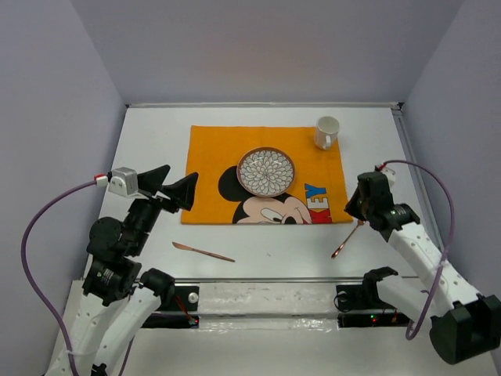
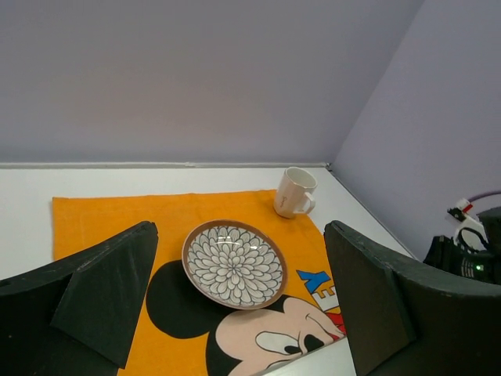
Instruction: Set the dinner table for one person
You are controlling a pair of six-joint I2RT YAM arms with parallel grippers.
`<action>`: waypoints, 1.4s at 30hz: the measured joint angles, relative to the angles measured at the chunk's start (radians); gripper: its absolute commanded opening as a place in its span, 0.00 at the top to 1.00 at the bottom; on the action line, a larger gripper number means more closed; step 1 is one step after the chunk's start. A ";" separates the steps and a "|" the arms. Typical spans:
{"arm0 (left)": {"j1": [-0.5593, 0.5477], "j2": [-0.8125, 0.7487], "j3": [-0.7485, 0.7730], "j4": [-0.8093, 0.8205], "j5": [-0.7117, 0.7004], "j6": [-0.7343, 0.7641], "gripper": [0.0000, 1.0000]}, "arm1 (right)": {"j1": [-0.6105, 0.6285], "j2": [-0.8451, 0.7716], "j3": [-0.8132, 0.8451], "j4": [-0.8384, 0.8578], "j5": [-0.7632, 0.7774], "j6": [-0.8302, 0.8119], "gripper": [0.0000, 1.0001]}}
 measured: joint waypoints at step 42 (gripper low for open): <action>-0.131 -0.137 0.000 -0.018 -0.119 0.033 0.01 | 0.000 0.332 -0.079 -0.143 0.065 0.388 0.76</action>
